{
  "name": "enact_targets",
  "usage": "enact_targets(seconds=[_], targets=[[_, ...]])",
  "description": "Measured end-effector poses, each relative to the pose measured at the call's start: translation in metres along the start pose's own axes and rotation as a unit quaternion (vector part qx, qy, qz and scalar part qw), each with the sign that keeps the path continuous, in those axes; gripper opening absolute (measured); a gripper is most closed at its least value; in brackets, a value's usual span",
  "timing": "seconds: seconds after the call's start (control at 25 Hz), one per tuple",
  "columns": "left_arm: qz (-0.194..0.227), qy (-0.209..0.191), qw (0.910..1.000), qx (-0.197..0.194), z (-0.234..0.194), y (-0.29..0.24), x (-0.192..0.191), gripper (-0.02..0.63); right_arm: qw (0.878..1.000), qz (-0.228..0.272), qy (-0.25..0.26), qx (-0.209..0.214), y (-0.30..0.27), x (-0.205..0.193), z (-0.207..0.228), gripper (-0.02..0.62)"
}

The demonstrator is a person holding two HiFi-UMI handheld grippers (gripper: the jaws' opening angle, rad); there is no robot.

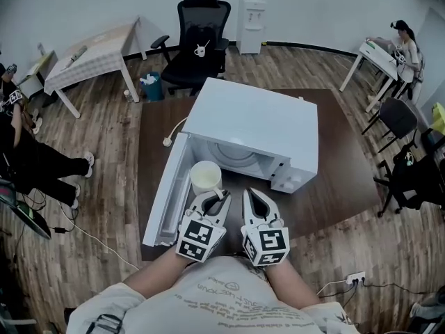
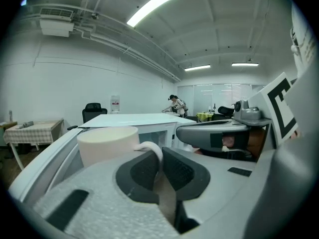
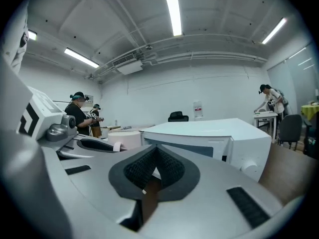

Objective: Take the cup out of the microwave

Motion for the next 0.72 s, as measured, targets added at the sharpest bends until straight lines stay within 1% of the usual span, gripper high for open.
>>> enact_targets(seconds=[0.24, 0.56, 0.64, 0.72], targets=[[0.005, -0.002, 1.0000, 0.002, 0.000, 0.011, 0.000, 0.032, 1.000, -0.003, -0.001, 0.002, -0.003, -0.004, -0.007, 0.014], [0.012, 0.009, 0.9998, 0.016, -0.005, 0.014, -0.003, 0.032, 1.000, -0.011, -0.006, 0.001, -0.002, -0.010, -0.011, 0.014], [0.016, 0.007, 0.9997, 0.014, -0.005, 0.013, 0.002, 0.032, 1.000, -0.013, -0.009, -0.003, -0.002, -0.011, -0.009, 0.014], [0.011, 0.007, 0.9999, 0.007, -0.004, 0.012, -0.002, 0.032, 1.000, -0.014, -0.012, -0.006, -0.003, -0.011, -0.008, 0.014]])
Point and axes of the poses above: the fingertips, and each gripper's own axes: y backward along the fingers, z to its right, x out of its top, the point moved 3 cm from there along y, backward along the fingers, and after that the axes turned 5 degrees about -y, right-handed, at the moved point
